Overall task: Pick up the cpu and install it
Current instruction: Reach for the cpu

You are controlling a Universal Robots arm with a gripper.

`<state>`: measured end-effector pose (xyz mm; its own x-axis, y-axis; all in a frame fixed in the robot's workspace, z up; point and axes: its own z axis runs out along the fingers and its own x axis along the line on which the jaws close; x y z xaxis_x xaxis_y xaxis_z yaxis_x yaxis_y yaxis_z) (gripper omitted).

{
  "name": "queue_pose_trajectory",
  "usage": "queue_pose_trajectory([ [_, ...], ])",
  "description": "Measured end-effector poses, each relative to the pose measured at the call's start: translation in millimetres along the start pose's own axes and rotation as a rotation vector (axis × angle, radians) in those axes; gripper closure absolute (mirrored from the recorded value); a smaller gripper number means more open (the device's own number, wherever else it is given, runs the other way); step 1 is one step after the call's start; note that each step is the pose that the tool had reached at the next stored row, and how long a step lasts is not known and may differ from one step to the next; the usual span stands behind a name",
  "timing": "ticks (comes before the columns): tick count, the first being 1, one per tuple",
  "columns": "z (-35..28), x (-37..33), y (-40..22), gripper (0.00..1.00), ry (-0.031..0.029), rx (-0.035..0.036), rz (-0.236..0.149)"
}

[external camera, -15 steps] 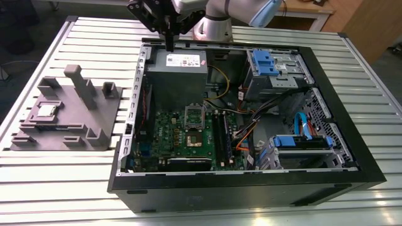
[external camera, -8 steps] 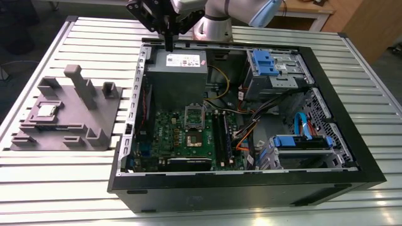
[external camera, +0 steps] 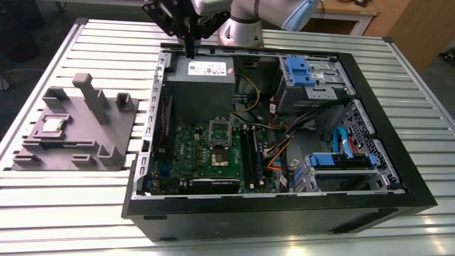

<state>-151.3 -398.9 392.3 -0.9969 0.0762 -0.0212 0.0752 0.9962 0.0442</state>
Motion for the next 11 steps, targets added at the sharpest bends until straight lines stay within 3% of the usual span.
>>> queue_pose_trajectory([
  [11, -0.1, 4.5, -0.3, 0.90, 0.0000, 0.0000, 0.000],
])
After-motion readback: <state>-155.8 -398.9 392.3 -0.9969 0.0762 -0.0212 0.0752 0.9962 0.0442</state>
